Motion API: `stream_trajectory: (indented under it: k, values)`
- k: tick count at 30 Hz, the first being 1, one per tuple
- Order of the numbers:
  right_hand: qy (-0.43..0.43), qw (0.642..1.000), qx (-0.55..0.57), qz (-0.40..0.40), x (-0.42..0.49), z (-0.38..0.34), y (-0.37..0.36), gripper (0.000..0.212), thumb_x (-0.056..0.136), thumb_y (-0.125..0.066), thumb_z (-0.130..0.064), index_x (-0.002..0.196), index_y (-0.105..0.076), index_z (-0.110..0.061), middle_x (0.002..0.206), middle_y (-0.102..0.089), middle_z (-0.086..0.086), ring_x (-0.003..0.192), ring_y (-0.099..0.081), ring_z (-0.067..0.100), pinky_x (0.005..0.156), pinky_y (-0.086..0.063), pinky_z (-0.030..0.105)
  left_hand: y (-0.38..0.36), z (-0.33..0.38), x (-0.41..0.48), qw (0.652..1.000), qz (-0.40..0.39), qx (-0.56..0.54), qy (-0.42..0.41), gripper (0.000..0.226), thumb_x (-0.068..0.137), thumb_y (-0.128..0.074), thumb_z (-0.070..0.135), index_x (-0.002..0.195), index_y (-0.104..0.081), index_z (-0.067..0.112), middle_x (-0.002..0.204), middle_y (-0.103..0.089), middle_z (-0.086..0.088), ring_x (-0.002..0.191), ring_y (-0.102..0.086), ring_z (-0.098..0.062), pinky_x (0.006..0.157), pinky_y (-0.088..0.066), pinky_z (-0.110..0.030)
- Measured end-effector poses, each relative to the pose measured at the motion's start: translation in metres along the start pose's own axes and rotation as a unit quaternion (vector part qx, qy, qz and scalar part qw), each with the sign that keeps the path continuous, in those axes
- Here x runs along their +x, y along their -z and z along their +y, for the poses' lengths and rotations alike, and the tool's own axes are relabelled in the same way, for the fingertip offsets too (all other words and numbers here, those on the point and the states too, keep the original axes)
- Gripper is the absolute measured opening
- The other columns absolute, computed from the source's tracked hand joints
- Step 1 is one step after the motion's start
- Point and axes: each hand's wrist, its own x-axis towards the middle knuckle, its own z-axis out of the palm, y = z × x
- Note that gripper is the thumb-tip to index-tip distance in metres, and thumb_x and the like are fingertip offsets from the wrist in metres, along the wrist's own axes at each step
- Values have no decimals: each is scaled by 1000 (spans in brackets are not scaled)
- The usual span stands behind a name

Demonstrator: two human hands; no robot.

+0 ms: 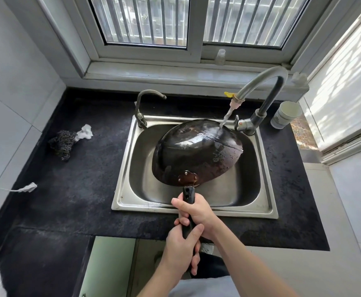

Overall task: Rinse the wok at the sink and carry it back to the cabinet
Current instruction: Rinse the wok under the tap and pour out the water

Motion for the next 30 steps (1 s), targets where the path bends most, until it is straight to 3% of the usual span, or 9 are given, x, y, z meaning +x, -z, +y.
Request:
stream_trajectory:
  k: [5,12,15,20,23,27,30]
  values:
    - [11,1000,-11,-1,-4,0,-2,34,92,-72,-13,65,-52,-18,50,-40,0,39,-43,11,60,-57,33,3,-3,-4,1000,-1,24,-16,26,95,-59,22,81,-53,1,56,-51,-13,29,-46,-19,29,-39,-25]
    - [-1,1000,-30,8,-7,-1,-2,30,91,-74,-17,68,-56,-19,52,-45,1,41,-46,13,64,-59,37,4,-8,-4,999,6,42,-27,26,94,-60,23,86,-54,0,51,-53,-9,29,-47,-21,32,-39,-26]
    - [-28,997,-60,39,-10,-6,-5,24,90,-76,-16,75,-57,-12,58,-56,5,47,-56,17,68,-60,39,9,-13,-2,996,18,76,-43,28,94,-60,25,87,-56,-1,49,-54,-6,31,-48,-20,35,-40,-30]
    - [-71,986,-66,133,-9,2,-18,19,91,-74,-15,87,-58,-5,65,-67,6,56,-69,21,62,-59,32,20,-17,-3,984,42,156,-76,21,94,-57,33,88,-59,13,49,-58,1,37,-54,-18,37,-43,-29]
    - [-72,978,-101,170,-9,8,-23,22,89,-76,-19,83,-60,-6,68,-72,7,63,-74,24,64,-61,34,28,-19,-7,979,43,185,-72,27,96,-52,39,85,-57,15,55,-61,-2,35,-55,-19,36,-43,-29]
    - [-88,941,-230,233,-8,17,-31,30,81,-82,-33,67,-68,-10,66,-76,2,65,-76,19,69,-62,36,41,-26,-7,930,89,333,-127,27,99,-42,43,98,-56,20,65,-62,5,50,-59,-10,46,-45,-24]
    - [-98,955,-153,234,-4,21,-33,30,82,-82,-30,70,-73,-5,68,-76,6,63,-75,19,62,-59,33,45,-22,-8,882,129,421,-170,29,99,-37,45,101,-52,20,78,-68,1,70,-65,-16,53,-37,-26]
